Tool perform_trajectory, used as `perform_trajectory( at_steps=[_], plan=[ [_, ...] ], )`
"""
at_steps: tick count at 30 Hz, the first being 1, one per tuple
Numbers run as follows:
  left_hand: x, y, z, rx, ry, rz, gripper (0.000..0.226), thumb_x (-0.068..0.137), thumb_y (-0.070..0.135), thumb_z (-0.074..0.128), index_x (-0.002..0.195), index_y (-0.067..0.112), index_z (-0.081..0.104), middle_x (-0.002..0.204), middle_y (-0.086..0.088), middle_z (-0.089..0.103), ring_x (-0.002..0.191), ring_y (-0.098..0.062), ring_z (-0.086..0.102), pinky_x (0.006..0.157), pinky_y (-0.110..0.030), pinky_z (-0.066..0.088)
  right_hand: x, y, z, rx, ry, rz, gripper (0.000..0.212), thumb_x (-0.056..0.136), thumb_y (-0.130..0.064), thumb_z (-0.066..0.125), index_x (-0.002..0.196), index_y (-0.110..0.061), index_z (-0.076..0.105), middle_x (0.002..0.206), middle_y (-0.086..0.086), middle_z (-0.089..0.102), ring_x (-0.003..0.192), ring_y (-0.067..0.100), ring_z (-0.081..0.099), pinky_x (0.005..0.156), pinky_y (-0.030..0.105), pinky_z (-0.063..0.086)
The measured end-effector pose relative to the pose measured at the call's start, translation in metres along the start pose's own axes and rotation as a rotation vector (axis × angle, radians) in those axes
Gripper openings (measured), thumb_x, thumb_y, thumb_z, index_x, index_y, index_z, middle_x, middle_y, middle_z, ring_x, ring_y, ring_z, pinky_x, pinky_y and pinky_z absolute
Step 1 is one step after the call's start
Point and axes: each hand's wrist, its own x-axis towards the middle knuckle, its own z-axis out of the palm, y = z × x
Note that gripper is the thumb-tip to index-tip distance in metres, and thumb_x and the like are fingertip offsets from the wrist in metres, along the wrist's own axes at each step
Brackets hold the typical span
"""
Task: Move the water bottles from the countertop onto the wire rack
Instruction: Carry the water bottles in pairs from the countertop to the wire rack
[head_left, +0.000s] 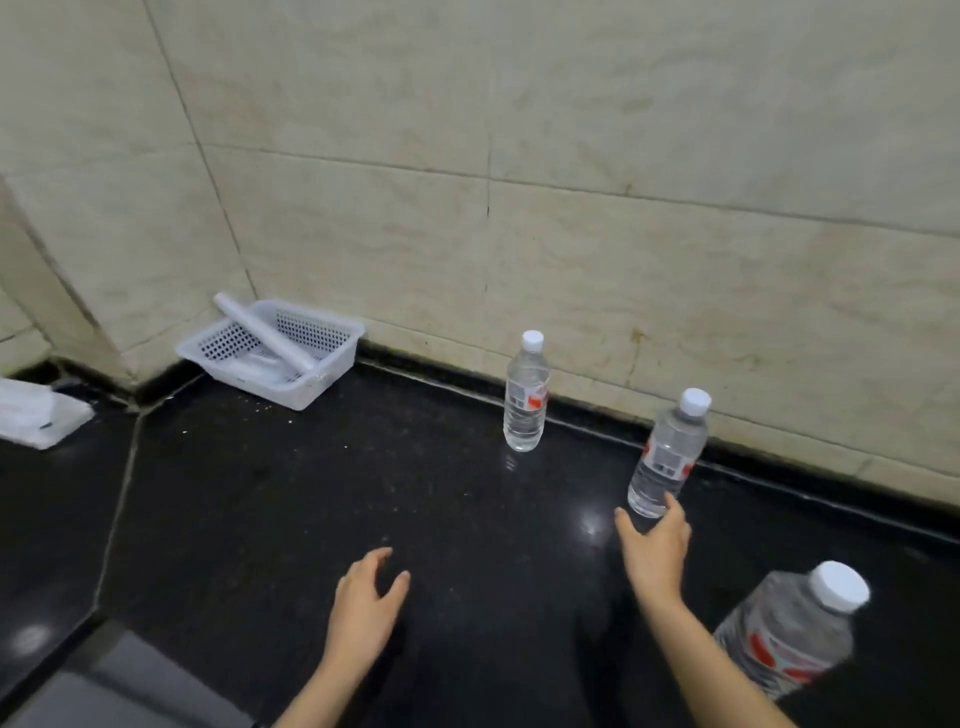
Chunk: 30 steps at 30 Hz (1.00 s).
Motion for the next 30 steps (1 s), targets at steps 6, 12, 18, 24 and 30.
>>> perform_trajectory(
  at_steps=[6,12,18,24,30],
  plan=[
    [0.038,0.026,0.049,0.018,-0.185,0.013,0.052,0.085,0.023,0.061,0.132,0.012,0.044,0.13,-0.01,0.053,0.123,-0.025,0.047,0.103,-0.036,0.038,0.026,0.007,0.004,0.042,0.085,0.054,0.069,0.079,-0.011,0.068,0.136,-0.001,0.031,0.136,0.027,0.038,0.129,0.035,0.033,0.105,0.038,0.029],
    [0.091,0.079,0.066,-0.028,-0.28,0.142,0.067,0.083,0.024,0.064,0.14,0.011,0.032,0.14,-0.012,0.044,0.13,-0.027,0.039,0.107,-0.038,0.034,0.055,-0.016,0.0,0.032,0.203,0.056,0.084,0.074,-0.013,0.073,0.141,-0.004,0.023,0.141,0.026,0.031,0.131,0.037,0.032,0.108,0.04,0.028],
    [0.149,0.145,0.086,-0.083,-0.285,0.266,0.092,0.074,0.028,0.073,0.145,0.01,0.018,0.152,-0.012,0.026,0.138,-0.031,0.025,0.11,-0.041,0.026,0.098,-0.043,0.005,0.022,0.254,0.05,0.101,0.065,-0.018,0.081,0.144,-0.012,0.018,0.148,0.017,0.025,0.136,0.034,0.028,0.11,0.049,0.03],
    [0.191,0.183,0.12,-0.229,-0.251,0.246,0.097,0.063,0.023,0.081,0.141,0.01,0.026,0.141,-0.017,0.041,0.128,-0.036,0.04,0.107,-0.049,0.035,0.116,-0.038,0.018,0.044,0.359,0.062,0.093,0.065,-0.011,0.081,0.14,-0.012,0.027,0.143,0.014,0.036,0.13,0.032,0.037,0.106,0.044,0.033],
    [0.211,0.189,0.132,-0.299,-0.282,0.167,0.071,0.068,0.028,0.076,0.128,0.015,0.04,0.124,-0.012,0.058,0.111,-0.032,0.056,0.091,-0.039,0.047,0.116,-0.03,0.015,0.008,0.349,0.09,0.083,0.066,-0.012,0.079,0.134,-0.013,0.033,0.133,0.012,0.049,0.121,0.031,0.049,0.099,0.04,0.04]
  ],
)
